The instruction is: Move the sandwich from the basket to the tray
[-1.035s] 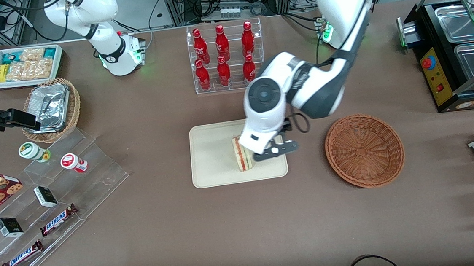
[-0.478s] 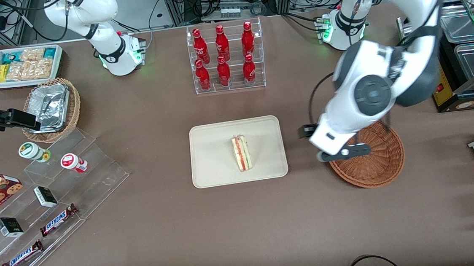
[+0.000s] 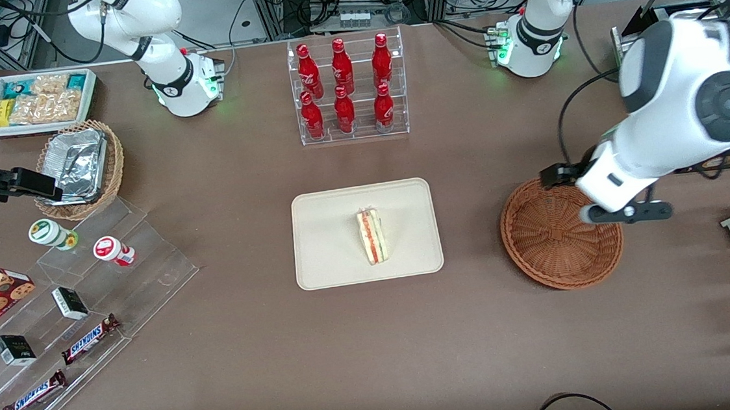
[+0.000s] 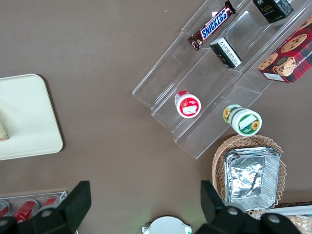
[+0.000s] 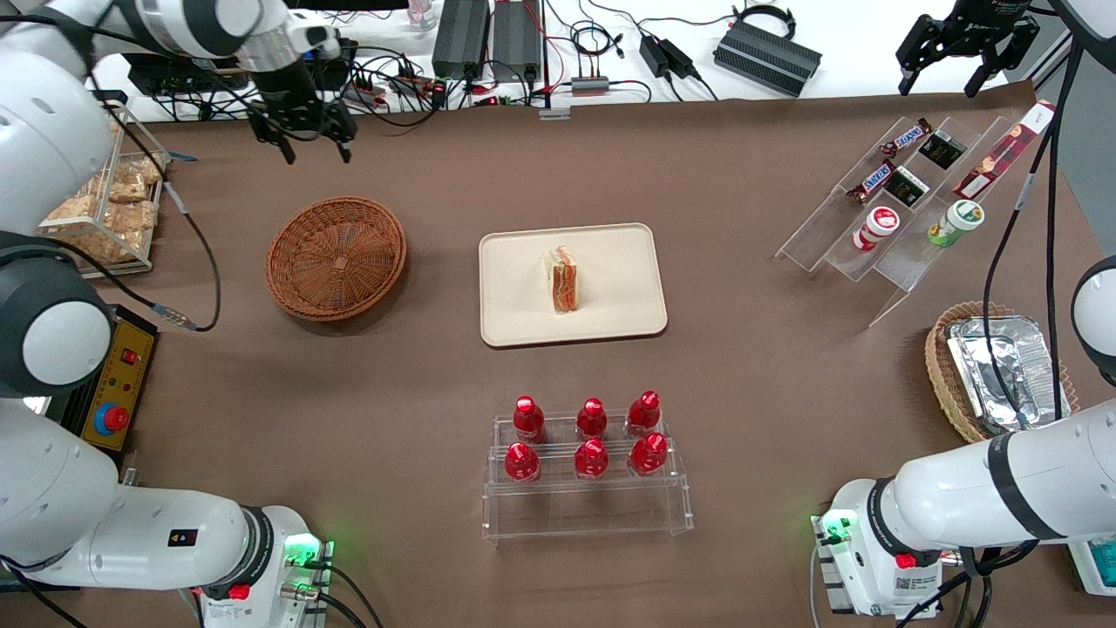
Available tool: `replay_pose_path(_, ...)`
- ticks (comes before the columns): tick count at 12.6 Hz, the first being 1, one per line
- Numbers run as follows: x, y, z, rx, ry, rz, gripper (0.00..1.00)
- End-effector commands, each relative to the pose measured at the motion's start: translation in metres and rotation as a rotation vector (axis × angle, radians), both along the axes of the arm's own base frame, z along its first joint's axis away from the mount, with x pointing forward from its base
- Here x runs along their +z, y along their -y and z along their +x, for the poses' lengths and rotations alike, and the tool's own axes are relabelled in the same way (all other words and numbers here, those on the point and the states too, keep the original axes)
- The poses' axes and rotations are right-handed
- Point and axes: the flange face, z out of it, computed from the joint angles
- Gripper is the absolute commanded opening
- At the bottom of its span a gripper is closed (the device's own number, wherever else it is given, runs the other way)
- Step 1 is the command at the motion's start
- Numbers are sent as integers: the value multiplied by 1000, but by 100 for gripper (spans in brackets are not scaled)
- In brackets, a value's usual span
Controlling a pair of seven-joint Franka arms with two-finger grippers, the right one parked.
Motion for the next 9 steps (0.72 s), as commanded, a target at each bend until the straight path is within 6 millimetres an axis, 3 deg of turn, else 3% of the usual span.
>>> replay_pose_path(1, 33, -30, -30, -8, -1, 6, 100)
replay_pose_path(9, 88, -56, -64, -50, -8, 57, 100)
